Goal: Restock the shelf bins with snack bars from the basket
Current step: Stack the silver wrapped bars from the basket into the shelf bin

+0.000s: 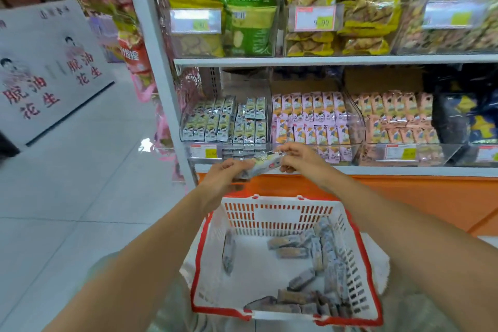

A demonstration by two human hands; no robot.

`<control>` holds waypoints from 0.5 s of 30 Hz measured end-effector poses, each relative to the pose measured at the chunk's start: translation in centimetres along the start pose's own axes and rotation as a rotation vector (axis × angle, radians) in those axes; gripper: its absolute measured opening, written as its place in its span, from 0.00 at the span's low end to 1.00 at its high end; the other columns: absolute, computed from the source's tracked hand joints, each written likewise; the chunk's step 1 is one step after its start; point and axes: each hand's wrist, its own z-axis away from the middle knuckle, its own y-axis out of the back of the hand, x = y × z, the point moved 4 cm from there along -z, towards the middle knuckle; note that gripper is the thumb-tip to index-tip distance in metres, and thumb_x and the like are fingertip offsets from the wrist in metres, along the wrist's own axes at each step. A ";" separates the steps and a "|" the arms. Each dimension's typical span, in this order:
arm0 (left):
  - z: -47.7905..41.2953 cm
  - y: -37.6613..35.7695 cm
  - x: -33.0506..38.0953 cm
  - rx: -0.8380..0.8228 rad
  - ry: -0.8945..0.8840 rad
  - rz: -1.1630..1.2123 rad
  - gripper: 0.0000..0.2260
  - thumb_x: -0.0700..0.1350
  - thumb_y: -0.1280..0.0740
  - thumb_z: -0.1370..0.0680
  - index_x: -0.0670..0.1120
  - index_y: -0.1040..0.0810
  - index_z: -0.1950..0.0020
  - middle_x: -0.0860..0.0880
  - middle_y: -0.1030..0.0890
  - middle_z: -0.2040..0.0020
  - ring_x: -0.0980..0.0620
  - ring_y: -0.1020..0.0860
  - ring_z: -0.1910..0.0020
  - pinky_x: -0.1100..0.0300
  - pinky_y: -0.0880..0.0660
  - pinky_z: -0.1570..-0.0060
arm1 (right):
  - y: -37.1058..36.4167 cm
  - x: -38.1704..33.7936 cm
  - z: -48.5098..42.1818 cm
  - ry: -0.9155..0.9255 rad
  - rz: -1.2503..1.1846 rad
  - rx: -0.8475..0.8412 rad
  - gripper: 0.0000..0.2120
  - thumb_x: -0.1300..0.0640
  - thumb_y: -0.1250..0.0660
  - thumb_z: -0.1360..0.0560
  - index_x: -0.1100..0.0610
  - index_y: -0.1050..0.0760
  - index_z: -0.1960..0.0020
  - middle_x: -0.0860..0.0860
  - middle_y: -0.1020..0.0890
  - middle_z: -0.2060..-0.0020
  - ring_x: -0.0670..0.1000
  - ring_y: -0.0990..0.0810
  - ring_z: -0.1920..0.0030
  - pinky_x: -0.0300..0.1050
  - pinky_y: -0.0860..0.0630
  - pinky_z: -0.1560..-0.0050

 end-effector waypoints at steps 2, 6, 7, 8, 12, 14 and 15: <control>-0.3 -0.1 1.6 -0.074 -0.021 -0.060 0.08 0.46 0.29 0.24 0.47 0.19 0.64 0.47 0.22 0.65 0.48 0.23 0.59 0.54 0.24 0.55 | 0.6 -1.6 -1.2 0.060 0.041 0.012 0.11 0.64 0.38 0.20 0.53 0.24 0.42 0.54 0.22 0.48 0.50 0.19 0.53 0.41 0.21 0.51; -1.9 0.3 4.0 -0.130 -0.026 -0.128 0.05 0.43 0.31 0.23 0.42 0.19 0.52 0.47 0.22 0.62 0.51 0.25 0.62 0.58 0.27 0.58 | 0.6 -3.7 -4.4 0.142 0.109 0.024 0.16 0.62 0.37 0.21 0.53 0.26 0.34 0.52 0.25 0.40 0.49 0.22 0.45 0.39 0.22 0.48; -2.6 0.6 4.5 -0.133 -0.025 -0.153 0.06 0.43 0.31 0.23 0.40 0.18 0.52 0.46 0.21 0.59 0.49 0.24 0.59 0.58 0.27 0.56 | 0.5 -3.9 -5.3 0.158 0.133 0.033 0.18 0.62 0.37 0.21 0.52 0.27 0.32 0.52 0.26 0.38 0.49 0.24 0.42 0.41 0.24 0.45; -3.2 1.1 5.0 -0.111 -0.026 -0.184 0.06 0.43 0.30 0.24 0.41 0.17 0.55 0.46 0.20 0.58 0.48 0.23 0.56 0.58 0.27 0.55 | 0.5 -4.2 -6.1 0.183 0.171 0.047 0.19 0.61 0.37 0.21 0.52 0.29 0.31 0.52 0.27 0.37 0.49 0.25 0.41 0.43 0.26 0.42; -6.4 3.3 6.7 0.121 -0.009 -0.178 0.09 0.48 0.24 0.29 0.43 0.16 0.55 0.47 0.19 0.50 0.44 0.22 0.44 0.51 0.24 0.42 | 0.6 -4.6 -9.2 0.310 0.411 0.148 0.21 0.61 0.38 0.21 0.54 0.32 0.29 0.50 0.27 0.33 0.49 0.29 0.34 0.51 0.33 0.30; -8.3 4.4 7.5 0.261 -0.007 -0.211 0.16 0.49 0.23 0.30 0.40 0.18 0.50 0.47 0.20 0.44 0.45 0.22 0.41 0.48 0.26 0.37 | 0.8 -4.4 -10.9 0.329 0.621 0.187 0.21 0.59 0.38 0.21 0.53 0.33 0.28 0.50 0.30 0.29 0.51 0.35 0.28 0.51 0.40 0.27; -9.2 4.9 7.9 0.310 -0.012 -0.256 0.16 0.49 0.23 0.30 0.39 0.19 0.50 0.47 0.20 0.45 0.47 0.22 0.43 0.49 0.26 0.37 | 0.8 -4.3 -11.8 0.339 0.727 0.190 0.22 0.57 0.38 0.21 0.52 0.33 0.27 0.50 0.31 0.28 0.52 0.38 0.26 0.51 0.43 0.26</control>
